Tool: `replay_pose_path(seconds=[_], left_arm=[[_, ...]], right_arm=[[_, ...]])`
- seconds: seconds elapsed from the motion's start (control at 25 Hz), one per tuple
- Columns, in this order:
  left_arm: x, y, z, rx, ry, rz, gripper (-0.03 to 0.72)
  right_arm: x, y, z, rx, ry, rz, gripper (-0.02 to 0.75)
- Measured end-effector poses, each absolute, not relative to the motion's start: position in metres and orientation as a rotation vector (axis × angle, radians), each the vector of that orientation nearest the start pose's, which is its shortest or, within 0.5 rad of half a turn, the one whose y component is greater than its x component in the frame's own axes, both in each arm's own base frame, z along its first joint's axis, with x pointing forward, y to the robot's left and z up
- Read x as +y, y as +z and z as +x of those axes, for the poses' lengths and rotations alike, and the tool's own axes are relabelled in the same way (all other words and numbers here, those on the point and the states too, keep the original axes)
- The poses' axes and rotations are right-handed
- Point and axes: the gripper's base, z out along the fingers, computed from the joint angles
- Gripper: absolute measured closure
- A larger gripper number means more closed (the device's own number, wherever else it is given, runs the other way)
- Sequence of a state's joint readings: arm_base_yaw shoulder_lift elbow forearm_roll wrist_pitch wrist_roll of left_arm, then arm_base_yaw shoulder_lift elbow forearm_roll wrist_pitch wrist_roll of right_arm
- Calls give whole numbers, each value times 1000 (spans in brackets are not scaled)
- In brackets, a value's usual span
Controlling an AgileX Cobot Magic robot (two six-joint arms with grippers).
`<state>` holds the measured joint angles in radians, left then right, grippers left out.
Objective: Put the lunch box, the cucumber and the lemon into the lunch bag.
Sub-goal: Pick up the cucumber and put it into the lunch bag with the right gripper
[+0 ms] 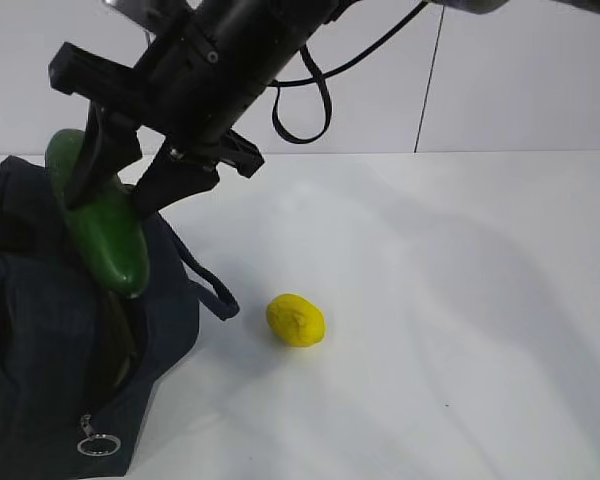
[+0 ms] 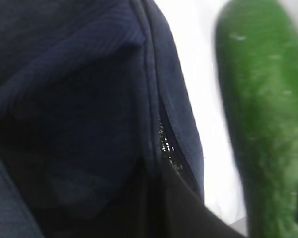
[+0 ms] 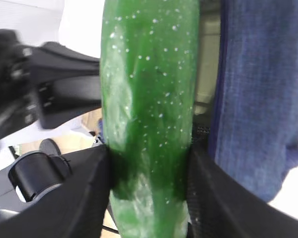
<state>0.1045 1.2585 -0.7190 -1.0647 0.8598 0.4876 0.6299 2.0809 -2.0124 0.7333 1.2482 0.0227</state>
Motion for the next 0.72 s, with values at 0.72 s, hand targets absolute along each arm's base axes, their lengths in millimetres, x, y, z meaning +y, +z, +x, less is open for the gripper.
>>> replay_pose_path(seconds=[0.72], left_arm=[[-39, 259, 230, 2437, -1074, -314, 694]], right_arm=[[323, 258, 348, 2870, 1097, -664, 381]])
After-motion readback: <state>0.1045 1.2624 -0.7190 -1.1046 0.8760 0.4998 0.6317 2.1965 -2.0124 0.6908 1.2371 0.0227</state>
